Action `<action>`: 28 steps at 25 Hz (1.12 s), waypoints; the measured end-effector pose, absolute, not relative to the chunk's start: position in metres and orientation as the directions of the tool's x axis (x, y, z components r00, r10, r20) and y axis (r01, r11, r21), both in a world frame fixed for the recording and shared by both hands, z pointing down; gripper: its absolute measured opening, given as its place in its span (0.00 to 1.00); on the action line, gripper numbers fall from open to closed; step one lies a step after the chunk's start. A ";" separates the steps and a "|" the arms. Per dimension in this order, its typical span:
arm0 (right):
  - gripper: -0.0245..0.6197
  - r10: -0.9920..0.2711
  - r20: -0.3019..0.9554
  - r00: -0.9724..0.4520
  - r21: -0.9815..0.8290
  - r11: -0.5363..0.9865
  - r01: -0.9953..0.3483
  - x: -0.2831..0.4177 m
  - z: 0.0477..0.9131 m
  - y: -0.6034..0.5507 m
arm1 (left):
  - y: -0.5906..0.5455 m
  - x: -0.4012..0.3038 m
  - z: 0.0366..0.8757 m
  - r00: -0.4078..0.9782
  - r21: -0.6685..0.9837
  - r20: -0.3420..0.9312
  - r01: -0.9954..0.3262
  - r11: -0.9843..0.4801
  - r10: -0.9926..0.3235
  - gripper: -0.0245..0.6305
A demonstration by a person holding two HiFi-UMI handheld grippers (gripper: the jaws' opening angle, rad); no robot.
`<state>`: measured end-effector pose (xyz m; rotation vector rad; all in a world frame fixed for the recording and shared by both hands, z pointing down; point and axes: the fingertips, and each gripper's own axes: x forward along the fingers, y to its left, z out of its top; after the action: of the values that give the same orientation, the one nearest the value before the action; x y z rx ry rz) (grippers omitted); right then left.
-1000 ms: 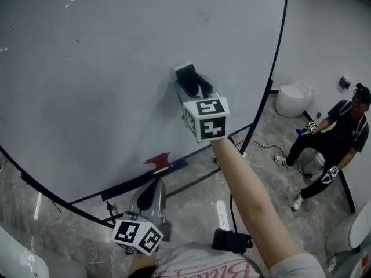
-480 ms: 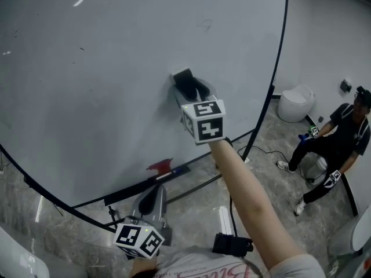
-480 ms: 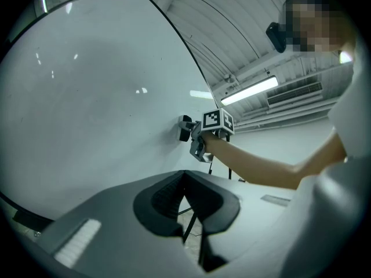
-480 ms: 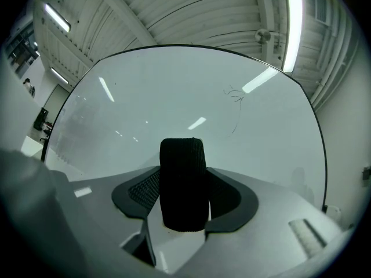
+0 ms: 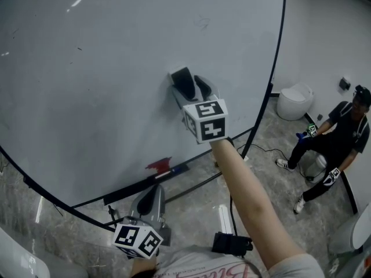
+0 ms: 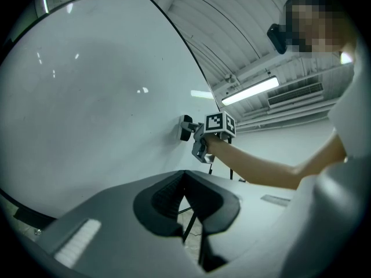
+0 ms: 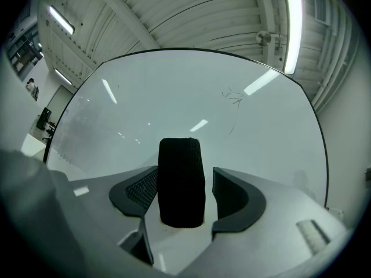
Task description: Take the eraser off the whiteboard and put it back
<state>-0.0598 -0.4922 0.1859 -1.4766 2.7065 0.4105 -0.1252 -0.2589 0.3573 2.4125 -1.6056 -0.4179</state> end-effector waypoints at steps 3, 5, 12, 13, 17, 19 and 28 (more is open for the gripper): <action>0.46 -0.821 -0.173 -0.545 0.203 0.511 -0.835 -0.052 0.192 -0.481 | -0.258 -0.124 0.359 0.367 0.330 -0.112 -0.863 -0.383 -0.923 0.04; 0.44 -0.818 -0.179 -0.547 0.198 0.515 -0.834 -0.047 0.199 -0.471 | -0.259 -0.123 0.360 0.371 0.331 -0.109 -0.861 -0.386 -0.922 0.04; 0.26 -0.804 -0.202 -0.559 0.167 0.534 -0.829 -0.026 0.230 -0.427 | -0.265 -0.116 0.362 0.390 0.336 -0.103 -0.852 -0.401 -0.915 0.04; 0.24 -0.802 -0.205 -0.560 0.159 0.538 -0.828 -0.023 0.235 -0.421 | -0.266 -0.114 0.362 0.393 0.337 -0.102 -0.850 -0.404 -0.914 0.04; 0.12 -0.801 -0.200 -0.564 0.120 0.551 -0.826 -0.015 0.255 -0.402 | -0.269 -0.109 0.364 0.411 0.339 -0.097 -0.843 -0.418 -0.906 0.04; 0.04 -0.798 -0.184 -0.575 0.096 0.567 -0.818 -0.014 0.266 -0.392 | -0.271 -0.107 0.365 0.417 0.339 -0.097 -0.840 -0.424 -0.904 0.04; 0.04 -0.772 -0.108 -0.627 0.084 0.621 -0.779 -0.012 0.309 -0.347 | -0.275 -0.099 0.365 0.436 0.342 -0.096 -0.830 -0.441 -0.895 0.04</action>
<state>-0.0119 -0.3466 0.3086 -1.3277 2.7728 0.1890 -0.0994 -0.2750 0.3654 2.4461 -1.4999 -0.3868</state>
